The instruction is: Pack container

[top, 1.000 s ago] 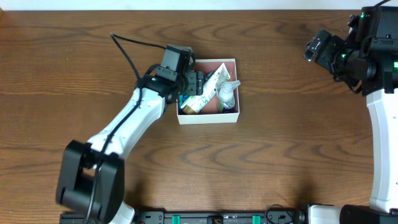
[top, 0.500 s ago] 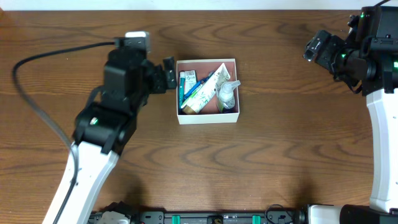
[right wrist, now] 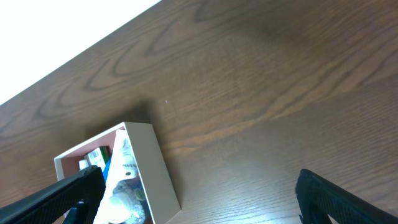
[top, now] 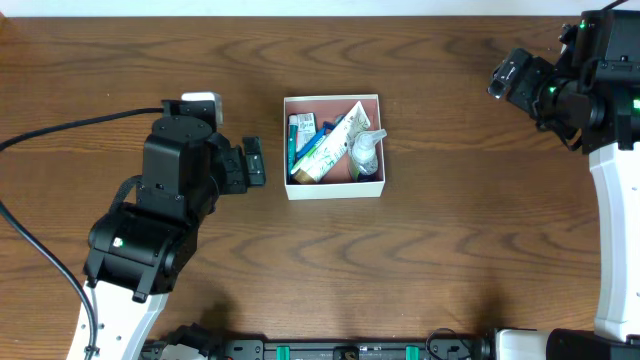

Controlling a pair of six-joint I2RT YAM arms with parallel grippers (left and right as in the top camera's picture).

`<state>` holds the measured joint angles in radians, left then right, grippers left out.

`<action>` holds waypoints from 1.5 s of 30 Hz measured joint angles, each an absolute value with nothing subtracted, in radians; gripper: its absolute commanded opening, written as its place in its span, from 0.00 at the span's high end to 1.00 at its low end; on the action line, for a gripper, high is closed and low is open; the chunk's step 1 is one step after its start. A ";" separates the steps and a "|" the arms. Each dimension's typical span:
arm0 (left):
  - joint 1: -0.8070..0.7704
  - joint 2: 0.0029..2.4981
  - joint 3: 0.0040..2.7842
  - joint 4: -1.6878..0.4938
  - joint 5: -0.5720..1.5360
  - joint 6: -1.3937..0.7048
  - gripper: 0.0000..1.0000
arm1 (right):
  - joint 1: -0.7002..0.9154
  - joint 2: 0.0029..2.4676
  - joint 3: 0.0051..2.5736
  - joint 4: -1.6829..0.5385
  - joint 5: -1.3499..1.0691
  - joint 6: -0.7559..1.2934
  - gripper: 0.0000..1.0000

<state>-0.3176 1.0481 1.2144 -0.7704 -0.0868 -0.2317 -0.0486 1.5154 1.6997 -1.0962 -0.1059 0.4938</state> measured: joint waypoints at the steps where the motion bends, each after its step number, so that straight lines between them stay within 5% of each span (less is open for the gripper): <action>1: -0.318 1.048 1.214 -0.764 -0.091 -0.231 0.02 | -0.049 1.515 1.700 -1.096 -0.106 0.494 0.01; 21: -0.248 0.834 1.164 -0.593 -0.197 -0.133 0.02 | -0.048 1.515 1.700 -1.096 -0.105 0.494 0.01; 32: -0.033 0.510 0.737 -0.497 -0.136 -0.125 0.02 | -0.049 1.515 1.700 -1.096 -0.105 0.494 0.01; 45: 0.011 0.170 0.250 -0.330 -0.051 -0.134 0.02 | -0.048 1.515 1.700 -1.096 -0.105 0.494 0.01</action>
